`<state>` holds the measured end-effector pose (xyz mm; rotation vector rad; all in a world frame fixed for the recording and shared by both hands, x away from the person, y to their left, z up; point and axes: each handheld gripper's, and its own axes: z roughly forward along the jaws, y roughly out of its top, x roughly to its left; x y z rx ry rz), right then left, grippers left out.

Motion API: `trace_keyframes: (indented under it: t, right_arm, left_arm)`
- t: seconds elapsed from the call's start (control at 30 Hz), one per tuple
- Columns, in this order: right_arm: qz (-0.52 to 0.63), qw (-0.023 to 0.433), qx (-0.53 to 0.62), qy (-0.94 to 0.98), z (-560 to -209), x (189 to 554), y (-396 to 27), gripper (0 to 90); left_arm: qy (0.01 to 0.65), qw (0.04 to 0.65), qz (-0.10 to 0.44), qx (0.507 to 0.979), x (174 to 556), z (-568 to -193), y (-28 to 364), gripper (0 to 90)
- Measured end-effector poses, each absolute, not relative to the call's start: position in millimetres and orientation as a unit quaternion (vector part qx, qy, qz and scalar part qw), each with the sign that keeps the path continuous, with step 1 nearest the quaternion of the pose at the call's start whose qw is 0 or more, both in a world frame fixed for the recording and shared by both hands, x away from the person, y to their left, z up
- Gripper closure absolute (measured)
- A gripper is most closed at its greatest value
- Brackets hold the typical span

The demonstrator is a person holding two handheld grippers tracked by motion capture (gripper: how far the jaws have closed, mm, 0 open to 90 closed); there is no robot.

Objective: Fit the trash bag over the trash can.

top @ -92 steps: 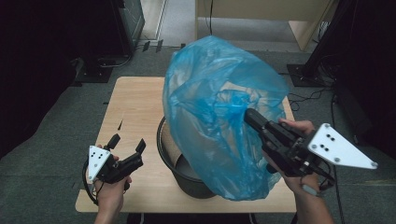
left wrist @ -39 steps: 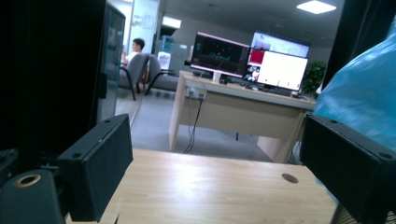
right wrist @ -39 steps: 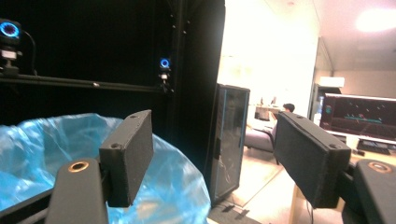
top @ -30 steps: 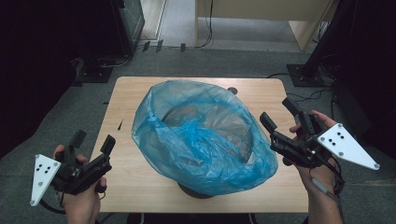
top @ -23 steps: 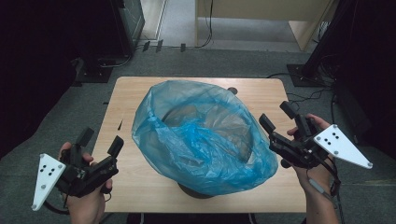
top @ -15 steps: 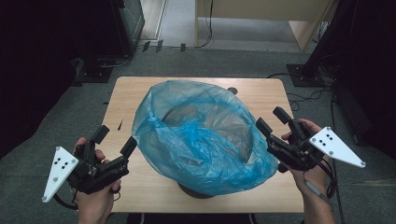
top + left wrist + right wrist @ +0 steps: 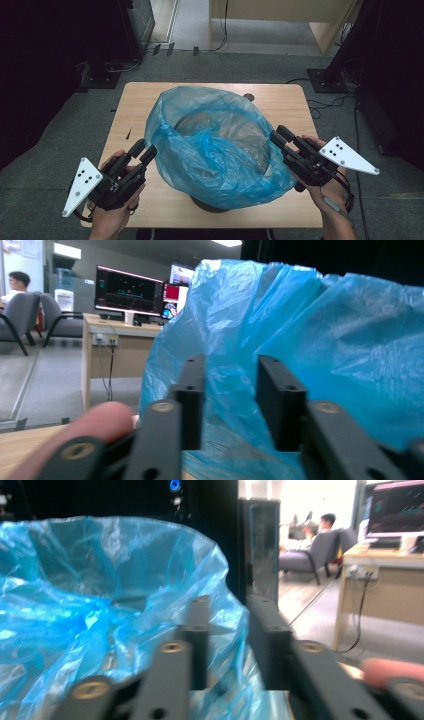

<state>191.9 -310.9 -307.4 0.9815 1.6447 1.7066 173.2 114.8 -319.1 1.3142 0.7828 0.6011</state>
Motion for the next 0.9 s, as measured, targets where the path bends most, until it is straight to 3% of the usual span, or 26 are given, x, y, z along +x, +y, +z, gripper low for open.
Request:
trace_keyframes:
  t: [0.1, 0.17, 0.23, 0.3, 0.37, 0.63, 0.73, 0.8, 0.9]
  right_arm:
    - [0.627, 0.288, 0.369, 0.623, -307.9, 192.1, -310.1, 90.0]
    - [0.628, 0.292, 0.368, 0.620, -307.3, 192.0, -310.8, 90.0]
    - [0.637, 0.287, 0.370, 0.612, -305.6, 191.6, -312.2, 90.0]
    - [0.656, 0.272, 0.368, 0.600, -303.9, 191.7, -315.2, 77.7]
    - [0.671, 0.265, 0.368, 0.587, -302.3, 191.7, -319.0, 71.5]
    - [0.654, 0.273, 0.421, 0.567, -308.4, 201.1, -327.1, 63.2]
    - [0.645, 0.246, 0.437, 0.576, -316.0, 207.0, -325.4, 61.9]
    - [0.643, 0.231, 0.444, 0.580, -319.8, 209.6, -324.7, 65.4]
    - [0.641, 0.215, 0.451, 0.582, -322.6, 210.4, -324.3, 79.4]
  left_arm:
    - [0.345, 0.683, 0.259, 0.590, 172.0, -322.5, 115.2, 81.5]
    - [0.342, 0.682, 0.256, 0.594, 171.5, -325.5, 115.8, 88.5]
    - [0.338, 0.682, 0.253, 0.597, 171.5, -328.9, 116.5, 90.0]
    - [0.337, 0.682, 0.253, 0.598, 171.6, -330.5, 117.1, 90.0]
    - [0.340, 0.678, 0.258, 0.598, 173.7, -335.2, 119.5, 90.0]
    - [0.370, 0.661, 0.260, 0.599, 188.2, -349.1, 129.5, 90.0]
    - [0.369, 0.658, 0.258, 0.604, 189.3, -351.7, 128.7, 90.0]
    - [0.368, 0.658, 0.258, 0.605, 189.5, -352.1, 128.2, 90.0]
    - [0.365, 0.660, 0.251, 0.606, 189.3, -352.3, 127.6, 89.1]
